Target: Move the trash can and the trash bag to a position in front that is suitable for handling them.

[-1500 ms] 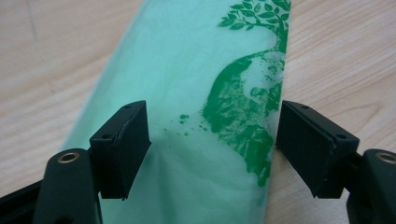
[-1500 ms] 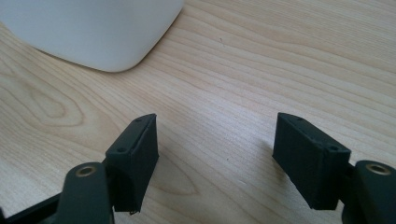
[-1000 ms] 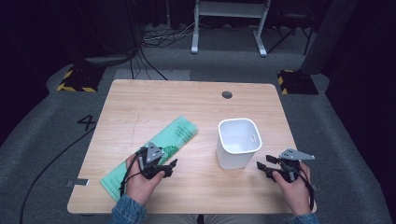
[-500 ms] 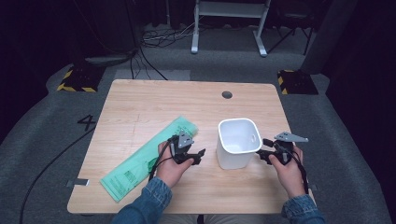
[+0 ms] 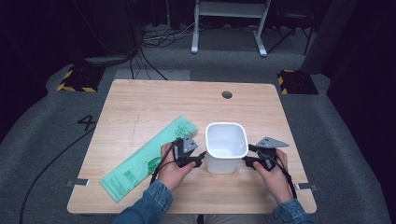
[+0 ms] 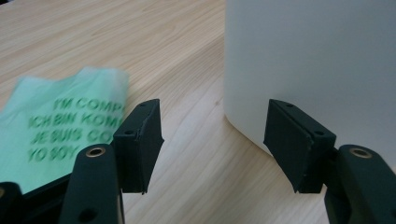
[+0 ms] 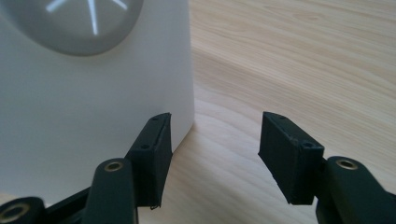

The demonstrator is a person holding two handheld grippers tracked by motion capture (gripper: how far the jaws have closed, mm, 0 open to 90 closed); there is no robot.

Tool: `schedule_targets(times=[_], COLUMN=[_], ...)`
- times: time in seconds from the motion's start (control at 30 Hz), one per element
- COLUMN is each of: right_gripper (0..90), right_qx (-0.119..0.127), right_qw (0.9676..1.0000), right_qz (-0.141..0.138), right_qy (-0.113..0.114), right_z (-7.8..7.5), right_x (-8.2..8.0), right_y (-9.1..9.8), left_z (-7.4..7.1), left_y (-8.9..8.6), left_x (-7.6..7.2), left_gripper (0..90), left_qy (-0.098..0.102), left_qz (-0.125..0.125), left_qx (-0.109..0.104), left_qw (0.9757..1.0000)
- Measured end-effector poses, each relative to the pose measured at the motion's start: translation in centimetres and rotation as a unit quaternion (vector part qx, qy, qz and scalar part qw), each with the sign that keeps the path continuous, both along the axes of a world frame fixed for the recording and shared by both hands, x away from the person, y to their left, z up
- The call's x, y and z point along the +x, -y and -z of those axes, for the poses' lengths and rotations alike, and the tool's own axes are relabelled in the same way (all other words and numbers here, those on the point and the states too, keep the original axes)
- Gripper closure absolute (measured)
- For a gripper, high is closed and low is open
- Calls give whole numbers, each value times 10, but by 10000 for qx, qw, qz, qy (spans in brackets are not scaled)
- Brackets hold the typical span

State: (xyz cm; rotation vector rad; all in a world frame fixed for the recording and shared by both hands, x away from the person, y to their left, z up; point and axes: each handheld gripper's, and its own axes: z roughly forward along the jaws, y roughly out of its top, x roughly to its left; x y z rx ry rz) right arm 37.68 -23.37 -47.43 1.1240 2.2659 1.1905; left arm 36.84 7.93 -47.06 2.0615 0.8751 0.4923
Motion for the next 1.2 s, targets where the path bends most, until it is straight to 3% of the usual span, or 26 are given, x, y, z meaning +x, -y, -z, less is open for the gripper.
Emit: schedule_targets(times=[0.17,0.37,0.5,0.67,0.77,0.87,1.03,1.2], right_gripper=[433,425,385,319,325,317,250,243], right_qx=[48,15,69,72,-188,-319,-506,-533], right_qw=[9993,9983,9969,9959,9968,9961,9973,9977], right_qz=[-371,-575,-760,-881,-691,-611,-502,-380], right_qy=[-27,-57,-199,-214,-350,-550,-171,-151], right_z=[0,0,1,4,15,23,31,31], right_x=[-15,-24,-33,-37,-39,-40,-40,-41], right_y=[-25,-42,-53,-58,-47,-40,-31,-34], left_z=[-4,-7,-5,-4,-6,-8,-7,-6], left_y=[-25,-41,-55,-71,-88,-94,-101,-101], left_x=[-18,-36,-47,-49,-41,-35,-13,1], left_gripper=[377,374,337,263,254,244,232,227], left_qy=[5,45,69,18,22,-2,-159,-204], left_qz=[-102,-124,-164,-181,-347,-374,-324,7], left_qx=[165,376,408,315,265,266,321,374], left_qw=[9998,9992,9990,9993,9990,9989,9988,9991])
